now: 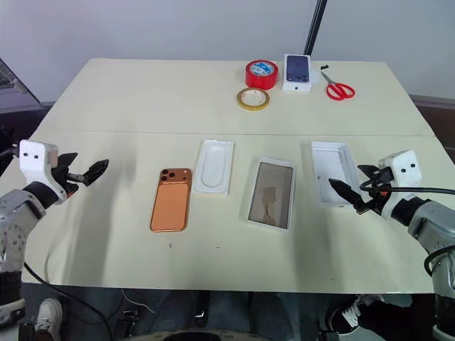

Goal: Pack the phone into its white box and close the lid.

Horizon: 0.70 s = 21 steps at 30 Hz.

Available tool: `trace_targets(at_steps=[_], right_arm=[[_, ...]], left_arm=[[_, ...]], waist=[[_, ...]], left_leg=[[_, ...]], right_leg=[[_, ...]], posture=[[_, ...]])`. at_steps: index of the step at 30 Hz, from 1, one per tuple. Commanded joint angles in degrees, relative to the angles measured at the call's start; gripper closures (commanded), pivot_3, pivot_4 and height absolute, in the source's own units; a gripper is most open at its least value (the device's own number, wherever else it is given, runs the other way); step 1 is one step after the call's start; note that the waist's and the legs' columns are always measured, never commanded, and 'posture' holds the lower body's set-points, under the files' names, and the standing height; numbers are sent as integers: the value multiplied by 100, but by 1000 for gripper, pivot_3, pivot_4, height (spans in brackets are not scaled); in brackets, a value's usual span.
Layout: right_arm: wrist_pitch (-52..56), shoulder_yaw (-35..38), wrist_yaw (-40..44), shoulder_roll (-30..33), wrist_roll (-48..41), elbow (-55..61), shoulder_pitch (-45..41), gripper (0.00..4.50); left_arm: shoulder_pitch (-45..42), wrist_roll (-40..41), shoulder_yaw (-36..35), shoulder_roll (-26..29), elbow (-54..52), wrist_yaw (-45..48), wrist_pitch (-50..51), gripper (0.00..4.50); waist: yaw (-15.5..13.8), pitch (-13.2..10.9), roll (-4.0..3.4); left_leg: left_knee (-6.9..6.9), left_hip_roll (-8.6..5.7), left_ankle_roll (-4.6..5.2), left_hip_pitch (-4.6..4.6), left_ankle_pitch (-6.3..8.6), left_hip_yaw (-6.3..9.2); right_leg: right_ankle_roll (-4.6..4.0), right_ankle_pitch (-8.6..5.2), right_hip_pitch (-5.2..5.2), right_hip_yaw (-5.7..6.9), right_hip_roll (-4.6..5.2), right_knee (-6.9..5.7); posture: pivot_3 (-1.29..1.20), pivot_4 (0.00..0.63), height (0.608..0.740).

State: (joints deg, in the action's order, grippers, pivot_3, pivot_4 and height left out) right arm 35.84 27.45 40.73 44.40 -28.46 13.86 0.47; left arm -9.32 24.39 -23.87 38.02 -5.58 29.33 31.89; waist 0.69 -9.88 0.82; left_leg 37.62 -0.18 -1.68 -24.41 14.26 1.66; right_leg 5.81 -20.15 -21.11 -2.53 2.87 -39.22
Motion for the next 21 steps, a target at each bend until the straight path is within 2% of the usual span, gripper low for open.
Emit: trace_targets(at_steps=[1, 7, 14, 21], right_arm=[[-119, 105, -15, 33, -64, 240, -48, 25], [-136, -32, -149, -106, -62, 406, -75, 25], [162, -522, -145, -78, -271, 883, -343, 25], [517, -1245, -234, -28, -439, 1778, -772, 25]], left_arm=[[-86, 14, -47, 63, -27, 32, -59, 0], [-181, 36, 34, -9, -7, 30, -71, 0], [-296, 373, 357, -357, -715, -37, 340, 0], [-929, 772, 1414, -1020, -1365, -365, 1556, 0]], waist=[[12, 0, 0], [5, 0, 0], [-9, 0, 0], [-6, 1, 2]], left_leg=[[0, 0, 0, 0, 0, 0], [0, 1, 0, 0, 0, 0], [4, 0, 0, 0, 0, 0], [9, 0, 0, -2, 0, 4]], right_leg=[[0, 0, -1, 0, -1, 0], [0, 0, 0, -1, -1, -1], [0, 0, 2, 0, 0, -1], [1, 1, 4, 2, -4, -3]], posture=[[0, 150, 709], [0, 150, 709], [0, 150, 709], [0, 150, 709]])
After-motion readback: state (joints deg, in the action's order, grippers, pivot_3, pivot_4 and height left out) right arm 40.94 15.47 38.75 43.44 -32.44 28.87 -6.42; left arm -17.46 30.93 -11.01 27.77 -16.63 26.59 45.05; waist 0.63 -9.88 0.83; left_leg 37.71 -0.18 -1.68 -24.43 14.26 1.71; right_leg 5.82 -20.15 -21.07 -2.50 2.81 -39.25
